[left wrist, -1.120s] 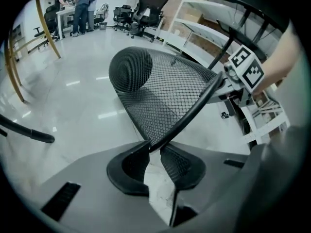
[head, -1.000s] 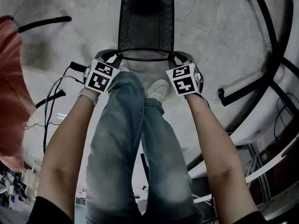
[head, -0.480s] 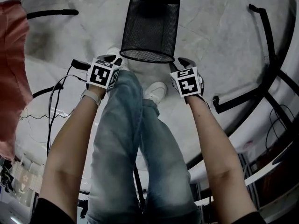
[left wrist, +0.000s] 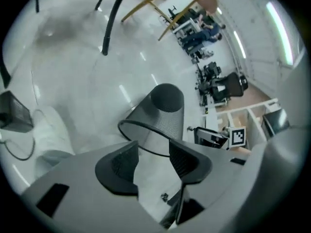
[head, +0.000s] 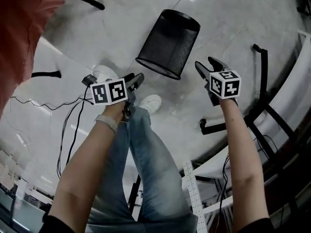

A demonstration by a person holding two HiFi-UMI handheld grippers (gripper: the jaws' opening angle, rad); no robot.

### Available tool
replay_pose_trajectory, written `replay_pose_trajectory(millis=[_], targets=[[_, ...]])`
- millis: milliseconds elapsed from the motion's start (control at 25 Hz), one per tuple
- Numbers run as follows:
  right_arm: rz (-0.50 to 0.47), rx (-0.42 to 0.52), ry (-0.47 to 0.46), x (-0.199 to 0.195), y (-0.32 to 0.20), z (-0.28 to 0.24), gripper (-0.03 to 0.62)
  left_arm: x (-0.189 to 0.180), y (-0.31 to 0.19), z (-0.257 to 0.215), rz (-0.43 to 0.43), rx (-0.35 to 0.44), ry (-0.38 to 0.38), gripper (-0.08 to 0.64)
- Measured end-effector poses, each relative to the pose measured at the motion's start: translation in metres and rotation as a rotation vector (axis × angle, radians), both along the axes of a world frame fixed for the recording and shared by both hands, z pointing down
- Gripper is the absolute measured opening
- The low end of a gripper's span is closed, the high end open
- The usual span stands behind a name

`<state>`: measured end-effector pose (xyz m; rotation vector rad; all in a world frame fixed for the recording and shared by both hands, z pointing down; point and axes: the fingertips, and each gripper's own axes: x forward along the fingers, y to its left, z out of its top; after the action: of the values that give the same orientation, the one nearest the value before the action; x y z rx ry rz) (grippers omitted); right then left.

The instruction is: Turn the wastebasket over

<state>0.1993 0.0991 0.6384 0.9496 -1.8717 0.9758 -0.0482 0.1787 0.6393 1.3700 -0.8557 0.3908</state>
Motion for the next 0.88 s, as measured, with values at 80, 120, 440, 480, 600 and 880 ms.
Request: replay_pose_trajectory(millis=[80,120,440,480,600,880], targets=[[-0.063,0.024,-0.024,-0.002,-0.038,-0.007,0.29,0.016,-0.008,-0.005,-0.085,-0.002,0.077,0.214],[-0.096,0.028,-0.032,-0.004,-0.056,-0.009,0.309,0.024,-0.012,-0.005,-0.12,-0.004,0.109,0.221],[-0.278,-0.067,-0.171,-0.05,-0.143,0.015,0.407,0.061,-0.027,0.025,-0.26,-0.038,0.24,0.224],[-0.294,-0.083,-0.183,-0.054,-0.147,0.019,0.407,0.064,-0.028,0.029,-0.257,-0.041,0.252,0.224],[-0.367,-0.14,-0.177,-0.063,-0.148,0.037,0.407,0.07,-0.03,0.036,-0.247,-0.045,0.292,0.224],[-0.429,-0.223,-0.188,-0.068,-0.136,0.051,0.405,0.074,-0.031,0.038,-0.225,-0.01,0.33,0.221]])
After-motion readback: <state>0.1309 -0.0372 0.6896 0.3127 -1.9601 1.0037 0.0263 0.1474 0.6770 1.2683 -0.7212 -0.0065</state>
